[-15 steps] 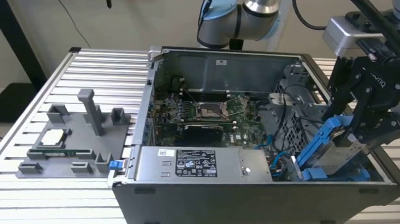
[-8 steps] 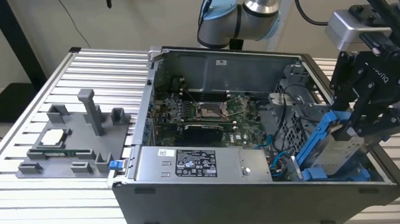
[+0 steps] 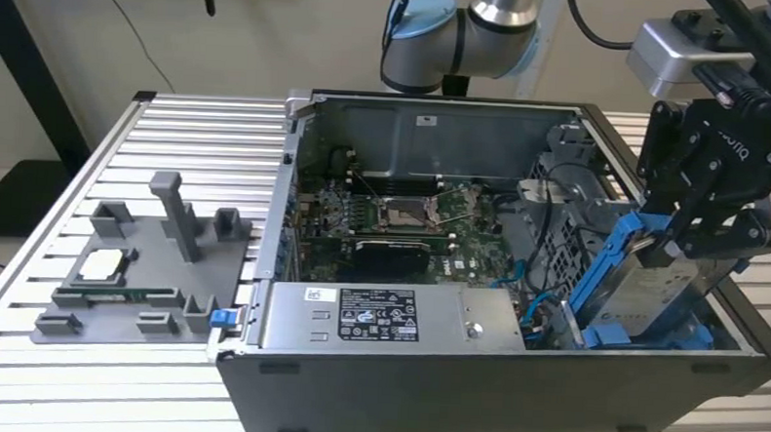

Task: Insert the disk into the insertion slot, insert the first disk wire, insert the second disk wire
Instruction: 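Insert the first disk wire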

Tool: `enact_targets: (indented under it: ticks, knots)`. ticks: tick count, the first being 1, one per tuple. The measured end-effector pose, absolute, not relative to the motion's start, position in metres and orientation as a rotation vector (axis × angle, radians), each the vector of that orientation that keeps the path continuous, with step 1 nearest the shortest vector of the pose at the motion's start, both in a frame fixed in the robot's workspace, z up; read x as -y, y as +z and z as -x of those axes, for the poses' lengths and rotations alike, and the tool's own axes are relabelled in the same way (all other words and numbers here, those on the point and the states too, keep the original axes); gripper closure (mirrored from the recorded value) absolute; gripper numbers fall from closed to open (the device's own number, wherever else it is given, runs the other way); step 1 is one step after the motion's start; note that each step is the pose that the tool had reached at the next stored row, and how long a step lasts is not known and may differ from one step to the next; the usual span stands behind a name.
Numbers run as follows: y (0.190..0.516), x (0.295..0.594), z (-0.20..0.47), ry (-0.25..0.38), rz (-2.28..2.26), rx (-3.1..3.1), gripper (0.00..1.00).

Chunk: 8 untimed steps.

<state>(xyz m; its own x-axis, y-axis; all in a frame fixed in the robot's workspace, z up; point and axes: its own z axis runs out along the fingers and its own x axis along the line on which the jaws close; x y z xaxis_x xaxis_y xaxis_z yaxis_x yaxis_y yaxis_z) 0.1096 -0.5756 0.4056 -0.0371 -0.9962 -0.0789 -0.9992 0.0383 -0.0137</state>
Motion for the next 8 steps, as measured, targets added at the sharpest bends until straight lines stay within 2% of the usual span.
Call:
enact_targets:
  ticks: [8]
  knots:
    - [0.4063, 0.5756, -0.1096, 0.069, 2.132, -2.215, 1.00]
